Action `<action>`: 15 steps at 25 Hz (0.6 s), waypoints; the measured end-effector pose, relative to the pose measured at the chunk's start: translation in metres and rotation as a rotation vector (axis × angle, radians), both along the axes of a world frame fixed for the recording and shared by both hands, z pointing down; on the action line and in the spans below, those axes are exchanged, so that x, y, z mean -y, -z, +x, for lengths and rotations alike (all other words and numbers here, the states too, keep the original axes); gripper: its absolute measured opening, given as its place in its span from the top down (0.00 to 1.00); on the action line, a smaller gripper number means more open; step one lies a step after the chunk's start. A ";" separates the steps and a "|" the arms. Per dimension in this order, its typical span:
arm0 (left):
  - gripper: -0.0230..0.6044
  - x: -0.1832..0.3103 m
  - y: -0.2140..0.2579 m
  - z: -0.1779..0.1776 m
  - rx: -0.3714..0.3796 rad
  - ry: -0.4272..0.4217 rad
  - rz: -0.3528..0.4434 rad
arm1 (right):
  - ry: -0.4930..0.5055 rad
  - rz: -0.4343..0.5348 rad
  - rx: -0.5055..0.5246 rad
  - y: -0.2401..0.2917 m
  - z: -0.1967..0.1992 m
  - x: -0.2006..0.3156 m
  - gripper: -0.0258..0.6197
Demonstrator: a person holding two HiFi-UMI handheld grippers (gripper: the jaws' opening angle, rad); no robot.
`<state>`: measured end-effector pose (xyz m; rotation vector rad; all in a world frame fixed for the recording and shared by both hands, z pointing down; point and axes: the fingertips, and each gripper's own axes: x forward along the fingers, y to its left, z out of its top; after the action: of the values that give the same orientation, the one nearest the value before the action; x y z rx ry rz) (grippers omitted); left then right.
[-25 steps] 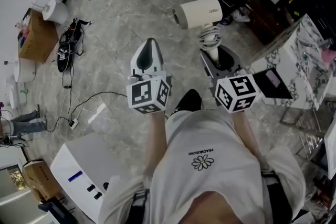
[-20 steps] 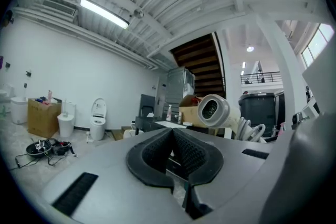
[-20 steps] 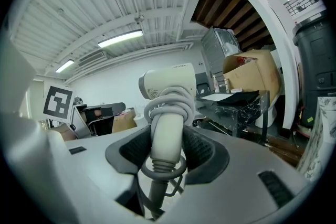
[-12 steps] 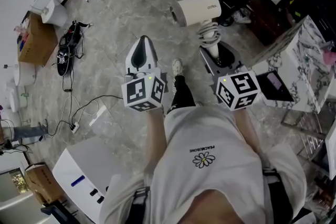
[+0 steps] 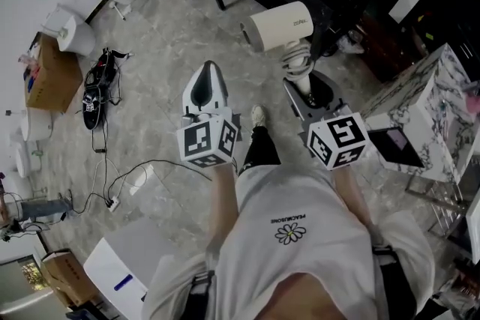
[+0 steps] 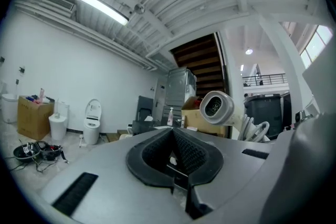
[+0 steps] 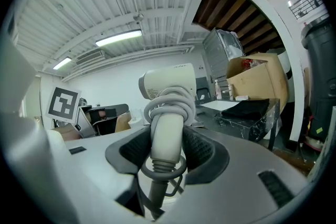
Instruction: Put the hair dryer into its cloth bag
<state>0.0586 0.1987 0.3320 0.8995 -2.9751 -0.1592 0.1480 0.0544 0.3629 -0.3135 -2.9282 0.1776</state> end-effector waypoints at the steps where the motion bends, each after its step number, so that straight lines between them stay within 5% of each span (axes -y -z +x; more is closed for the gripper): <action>1: 0.94 0.001 0.000 -0.014 -0.002 -0.003 0.003 | -0.002 0.009 0.004 0.001 -0.012 0.000 0.70; 15: 0.94 0.030 0.043 -0.233 0.046 -0.134 0.024 | -0.086 0.020 0.045 0.045 -0.225 0.013 0.70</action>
<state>-0.1745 0.1684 0.2892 1.1163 -2.9469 -0.1725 -0.0770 0.0409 0.3177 -0.1905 -2.9878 0.1551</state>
